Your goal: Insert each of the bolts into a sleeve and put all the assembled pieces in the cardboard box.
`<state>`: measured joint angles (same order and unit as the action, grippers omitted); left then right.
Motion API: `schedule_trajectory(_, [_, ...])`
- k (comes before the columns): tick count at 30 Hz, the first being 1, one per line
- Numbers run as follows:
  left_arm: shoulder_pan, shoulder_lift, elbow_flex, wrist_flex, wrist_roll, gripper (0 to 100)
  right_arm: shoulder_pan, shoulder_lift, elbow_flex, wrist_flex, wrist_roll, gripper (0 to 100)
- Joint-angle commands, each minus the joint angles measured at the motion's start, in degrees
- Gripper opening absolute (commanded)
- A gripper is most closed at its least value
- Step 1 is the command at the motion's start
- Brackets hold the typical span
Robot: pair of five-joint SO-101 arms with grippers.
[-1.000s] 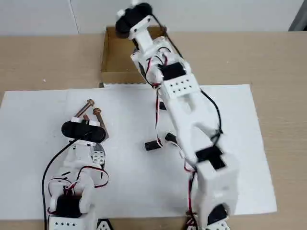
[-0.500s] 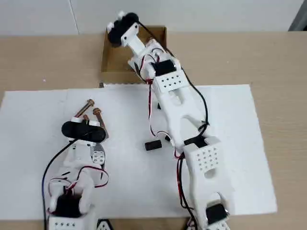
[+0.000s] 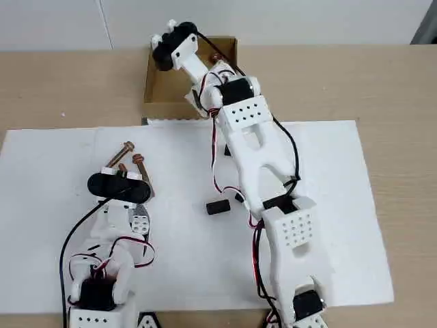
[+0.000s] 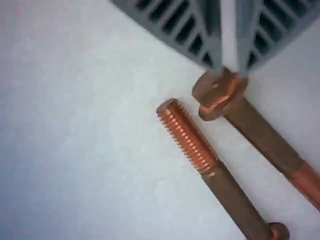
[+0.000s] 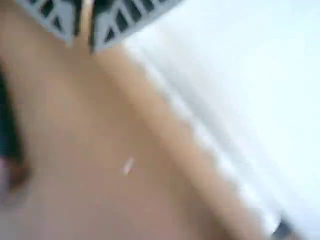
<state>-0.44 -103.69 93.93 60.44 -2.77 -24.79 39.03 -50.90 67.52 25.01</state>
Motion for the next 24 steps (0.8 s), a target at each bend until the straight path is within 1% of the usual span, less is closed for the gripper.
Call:
schedule_trajectory(1, [0.2,-0.4,-0.4,-0.1,-0.5,1,-0.4,-8.0,-3.2,6.0,0.1,0.3])
schedule_trajectory(5, [0.2,-0.4,-0.4,-0.1,-0.5,1,-1.2,-11.6,-3.2,12.8,-4.1,0.3])
schedule_trajectory(12, [0.2,-0.4,-0.4,-0.1,-0.5,1,-1.7,-16.2,-3.2,29.6,-9.1,0.3])
schedule_trajectory(16, [0.2,-0.4,-0.4,-0.1,-0.5,1,-1.9,-19.4,-2.9,30.4,-12.6,0.3])
schedule_trajectory(19, [0.2,-0.4,-0.4,-0.1,-0.5,1,-1.9,-21.8,-0.9,30.5,-13.2,0.3])
schedule_trajectory(24, [0.2,-0.4,-0.4,-0.1,-0.5,1,-1.9,-31.4,14.9,30.8,-13.0,0.3])
